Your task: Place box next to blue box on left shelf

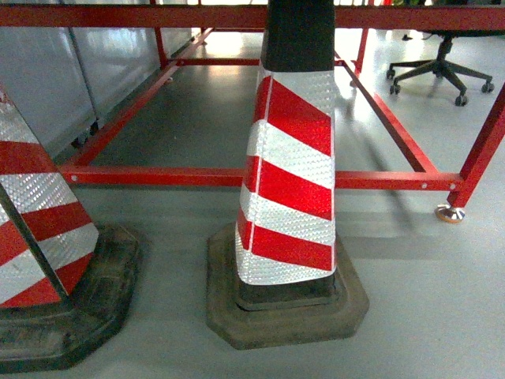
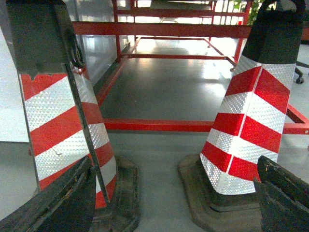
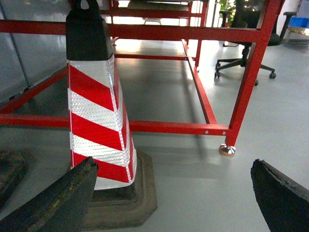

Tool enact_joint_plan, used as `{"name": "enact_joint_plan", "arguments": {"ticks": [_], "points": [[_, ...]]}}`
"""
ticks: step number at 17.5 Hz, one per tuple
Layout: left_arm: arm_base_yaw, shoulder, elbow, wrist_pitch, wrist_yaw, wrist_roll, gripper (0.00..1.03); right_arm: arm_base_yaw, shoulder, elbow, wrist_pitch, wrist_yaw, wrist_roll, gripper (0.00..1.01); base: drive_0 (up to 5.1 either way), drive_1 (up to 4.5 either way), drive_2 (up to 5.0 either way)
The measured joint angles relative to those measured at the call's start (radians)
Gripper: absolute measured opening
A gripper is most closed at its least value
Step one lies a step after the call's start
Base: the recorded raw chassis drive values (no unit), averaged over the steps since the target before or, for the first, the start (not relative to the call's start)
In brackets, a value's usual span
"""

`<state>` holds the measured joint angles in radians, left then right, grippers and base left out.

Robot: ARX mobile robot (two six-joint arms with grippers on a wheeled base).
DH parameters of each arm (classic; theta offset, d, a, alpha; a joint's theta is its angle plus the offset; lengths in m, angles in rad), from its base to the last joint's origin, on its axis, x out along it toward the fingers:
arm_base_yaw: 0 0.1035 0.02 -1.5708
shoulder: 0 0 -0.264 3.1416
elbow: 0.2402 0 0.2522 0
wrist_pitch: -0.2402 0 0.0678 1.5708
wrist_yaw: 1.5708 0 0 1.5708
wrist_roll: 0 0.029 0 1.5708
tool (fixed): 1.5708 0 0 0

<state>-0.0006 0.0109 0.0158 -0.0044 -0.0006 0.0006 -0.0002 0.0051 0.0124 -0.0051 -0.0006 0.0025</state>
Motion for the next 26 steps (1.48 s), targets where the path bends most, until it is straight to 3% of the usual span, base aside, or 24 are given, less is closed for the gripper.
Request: {"name": "enact_joint_plan", "arguments": {"ticks": [26], "points": [[0.0, 0.0, 0.0, -0.002, 0.001, 0.001, 0.98, 0.0, 0.0, 0.0, -0.001, 0.002, 0.0, 0.98, 0.0, 0.0, 0.0]]}}
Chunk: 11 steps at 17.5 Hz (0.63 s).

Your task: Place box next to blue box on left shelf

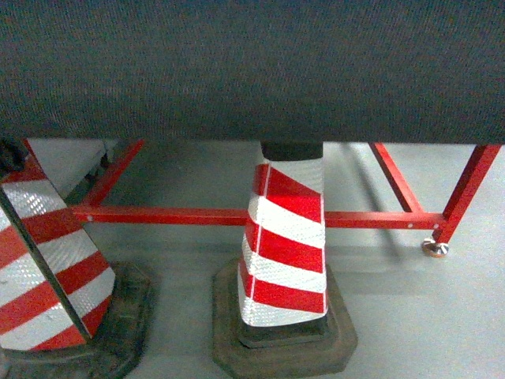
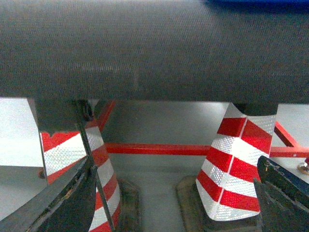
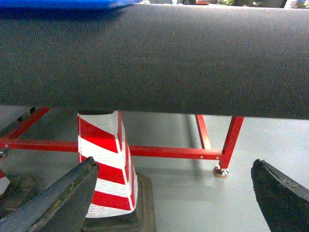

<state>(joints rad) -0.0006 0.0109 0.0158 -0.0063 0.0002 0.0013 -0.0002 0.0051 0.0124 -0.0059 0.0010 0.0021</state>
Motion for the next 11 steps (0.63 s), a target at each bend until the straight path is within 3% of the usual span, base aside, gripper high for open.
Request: {"name": "enact_joint_plan", "arguments": {"ticks": [11], "points": [[0.0, 0.0, 0.0, 0.0, 0.0, 0.0, 0.98, 0.0, 0.0, 0.0, 0.0, 0.0, 0.001, 0.98, 0.0, 0.0, 0.0]]}}
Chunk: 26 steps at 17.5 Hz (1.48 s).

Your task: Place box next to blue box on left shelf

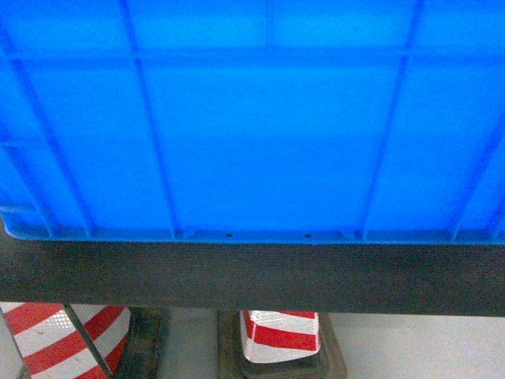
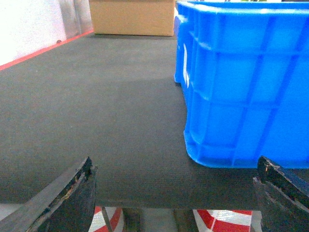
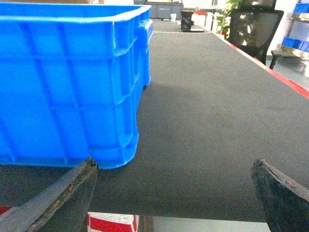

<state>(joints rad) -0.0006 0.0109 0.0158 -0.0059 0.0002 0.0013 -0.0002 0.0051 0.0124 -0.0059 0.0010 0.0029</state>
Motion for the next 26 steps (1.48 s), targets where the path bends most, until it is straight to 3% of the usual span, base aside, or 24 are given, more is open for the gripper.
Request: {"name": "enact_joint_plan", "arguments": {"ticks": [26], "points": [[0.0, 0.0, 0.0, 0.001, -0.001, -0.001, 0.98, 0.0, 0.0, 0.0, 0.0, -0.001, 0.0, 0.98, 0.0, 0.0, 0.0]]}}
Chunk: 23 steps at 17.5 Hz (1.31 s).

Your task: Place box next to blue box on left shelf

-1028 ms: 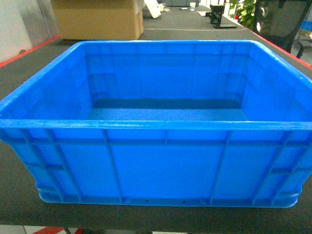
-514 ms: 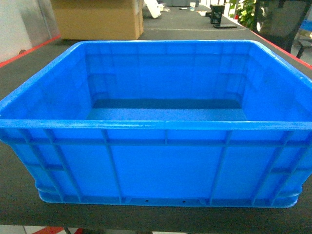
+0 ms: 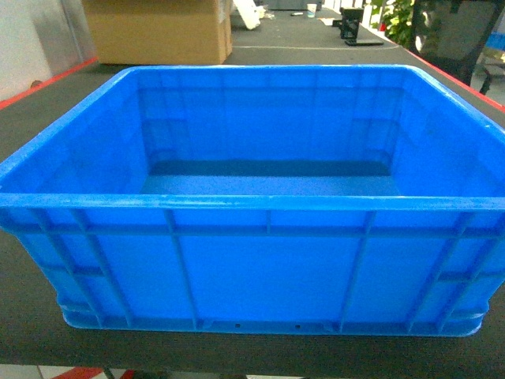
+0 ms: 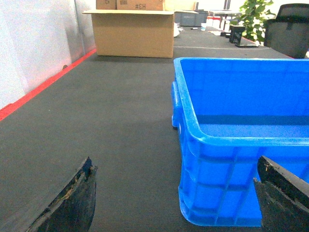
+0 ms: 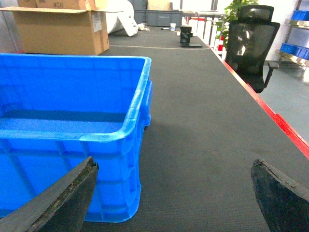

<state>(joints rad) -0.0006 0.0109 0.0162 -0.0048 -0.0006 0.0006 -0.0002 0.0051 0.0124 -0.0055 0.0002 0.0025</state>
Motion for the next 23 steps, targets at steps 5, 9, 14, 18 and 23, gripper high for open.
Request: {"name": "enact_joint_plan", "arguments": {"ticks": [5, 9, 14, 18, 23], "points": [[0.0, 0.0, 0.0, 0.0, 0.0, 0.0, 0.98, 0.0, 0.0, 0.0, 0.0, 0.0, 0.0, 0.98, 0.0, 0.0, 0.0], [0.0, 0.0, 0.0, 0.0, 0.0, 0.0, 0.98, 0.0, 0.0, 0.0, 0.0, 0.0, 0.0, 0.98, 0.0, 0.0, 0.0], [0.0, 0.0, 0.0, 0.0, 0.0, 0.0, 0.98, 0.0, 0.0, 0.0, 0.0, 0.0, 0.0, 0.98, 0.0, 0.0, 0.0], [-0.211, 0.217, 0.08, -0.176, -0.531, -0.129, 0.98, 0.169, 0.221, 0.09, -0.236, 0.466, 0.082, 0.98, 0.0, 0.0, 0.0], [-0.114, 0.704, 0.327, 0.198, -0.407, -0.125, 0.98, 0.146, 0.655, 0.363, 0.042, 0.295, 0.134, 0.98, 0.0, 0.0, 0.0]]}}
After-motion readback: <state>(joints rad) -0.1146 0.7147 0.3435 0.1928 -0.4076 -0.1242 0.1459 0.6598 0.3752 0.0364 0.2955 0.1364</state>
